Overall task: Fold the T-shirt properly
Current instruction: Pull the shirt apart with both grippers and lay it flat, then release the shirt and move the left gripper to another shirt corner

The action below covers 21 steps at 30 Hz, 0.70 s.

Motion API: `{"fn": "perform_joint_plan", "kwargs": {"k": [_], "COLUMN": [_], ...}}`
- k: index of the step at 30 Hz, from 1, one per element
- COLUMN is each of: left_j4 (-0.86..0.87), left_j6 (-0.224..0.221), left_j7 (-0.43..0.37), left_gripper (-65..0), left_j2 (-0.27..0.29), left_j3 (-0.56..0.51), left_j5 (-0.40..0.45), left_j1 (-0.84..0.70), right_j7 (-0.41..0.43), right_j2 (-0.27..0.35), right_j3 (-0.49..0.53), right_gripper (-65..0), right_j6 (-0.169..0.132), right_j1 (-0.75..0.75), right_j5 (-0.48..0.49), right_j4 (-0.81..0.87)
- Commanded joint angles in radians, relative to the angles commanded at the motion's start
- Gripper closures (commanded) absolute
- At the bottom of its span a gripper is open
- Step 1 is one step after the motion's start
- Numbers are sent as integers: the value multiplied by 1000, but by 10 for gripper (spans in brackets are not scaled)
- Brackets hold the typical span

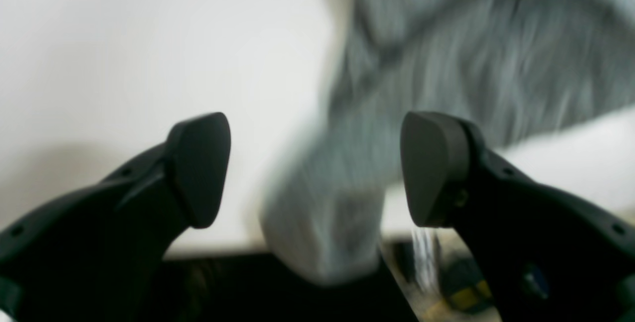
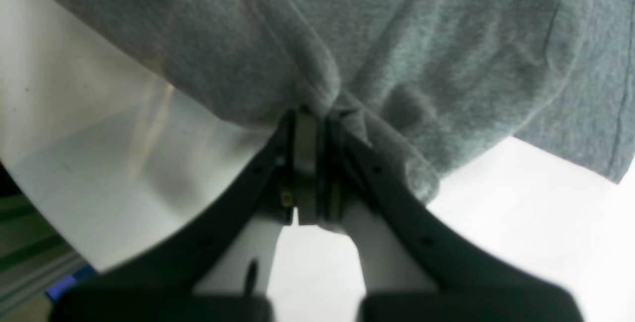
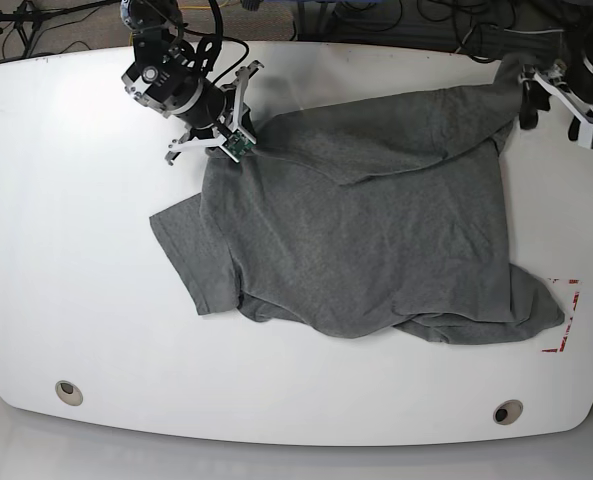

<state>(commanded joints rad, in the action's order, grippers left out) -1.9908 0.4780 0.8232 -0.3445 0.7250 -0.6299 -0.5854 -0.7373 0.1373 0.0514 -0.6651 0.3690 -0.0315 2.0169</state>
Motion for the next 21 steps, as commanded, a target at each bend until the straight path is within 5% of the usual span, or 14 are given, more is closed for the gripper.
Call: {"fn": "perform_joint_plan", "kwargs": {"k": [10, 21], "left_j4": [135, 483], "left_j6": [-5, -2], "left_j7": [100, 101], "left_gripper": [-506, -506], "left_j2": [-5, -41], "left_j3": [77, 60], "left_j5": [15, 232], "left_j1": [278, 681], "right_j7": [0, 0], "right_j2": [-18, -21], "right_j3": [0, 0], "right_gripper": [0, 0], "right_j6": [0, 0], "right_j1": [-8, -34], "right_j5": [0, 0], "right_j4": [0, -11]}}
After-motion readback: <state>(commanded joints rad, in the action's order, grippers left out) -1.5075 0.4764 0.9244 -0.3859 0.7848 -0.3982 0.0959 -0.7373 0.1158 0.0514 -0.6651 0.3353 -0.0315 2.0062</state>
